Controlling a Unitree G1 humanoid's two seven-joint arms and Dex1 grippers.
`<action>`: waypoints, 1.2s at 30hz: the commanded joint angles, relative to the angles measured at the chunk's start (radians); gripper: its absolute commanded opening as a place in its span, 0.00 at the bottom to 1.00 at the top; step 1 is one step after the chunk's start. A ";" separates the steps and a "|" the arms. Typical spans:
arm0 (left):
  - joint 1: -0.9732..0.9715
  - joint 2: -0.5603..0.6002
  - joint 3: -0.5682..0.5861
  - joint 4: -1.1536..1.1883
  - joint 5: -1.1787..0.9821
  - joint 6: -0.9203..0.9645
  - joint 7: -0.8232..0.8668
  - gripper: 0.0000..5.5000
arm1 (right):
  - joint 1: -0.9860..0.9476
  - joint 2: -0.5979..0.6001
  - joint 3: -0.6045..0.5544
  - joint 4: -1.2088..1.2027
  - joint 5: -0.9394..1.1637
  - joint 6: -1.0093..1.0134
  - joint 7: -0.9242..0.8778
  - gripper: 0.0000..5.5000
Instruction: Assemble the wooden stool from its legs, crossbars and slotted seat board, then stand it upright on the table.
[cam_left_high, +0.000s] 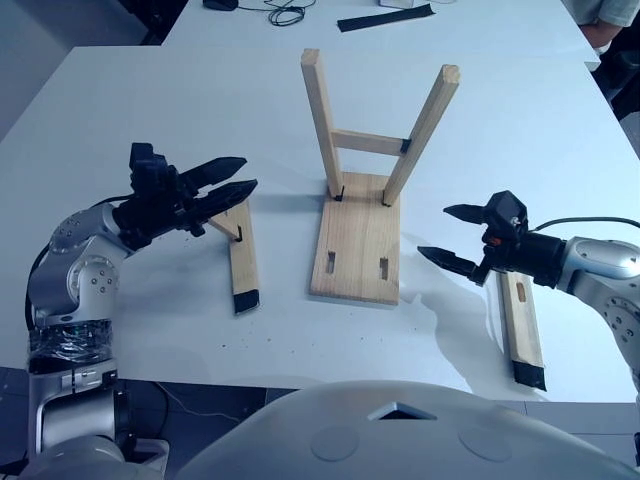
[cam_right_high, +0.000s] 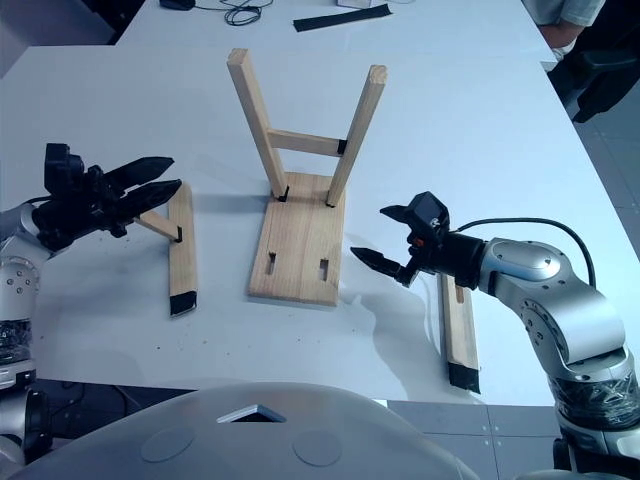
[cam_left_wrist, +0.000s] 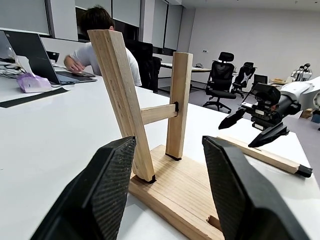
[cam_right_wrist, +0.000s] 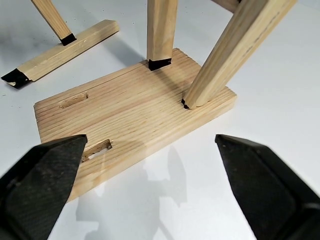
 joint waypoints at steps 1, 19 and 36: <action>-0.018 0.013 -0.003 -0.011 -0.008 0.064 0.029 0.45 | 0.007 0.007 0.002 -0.017 -0.008 -0.007 -0.015 0.86; -0.080 0.088 -0.136 -0.547 -0.062 0.369 0.393 0.45 | 0.060 0.026 -0.037 -0.062 0.009 0.000 -0.052 0.86; 0.368 0.271 -0.314 -0.556 0.330 0.218 0.331 0.45 | 0.141 0.060 -0.049 -0.111 0.005 -0.003 -0.100 0.86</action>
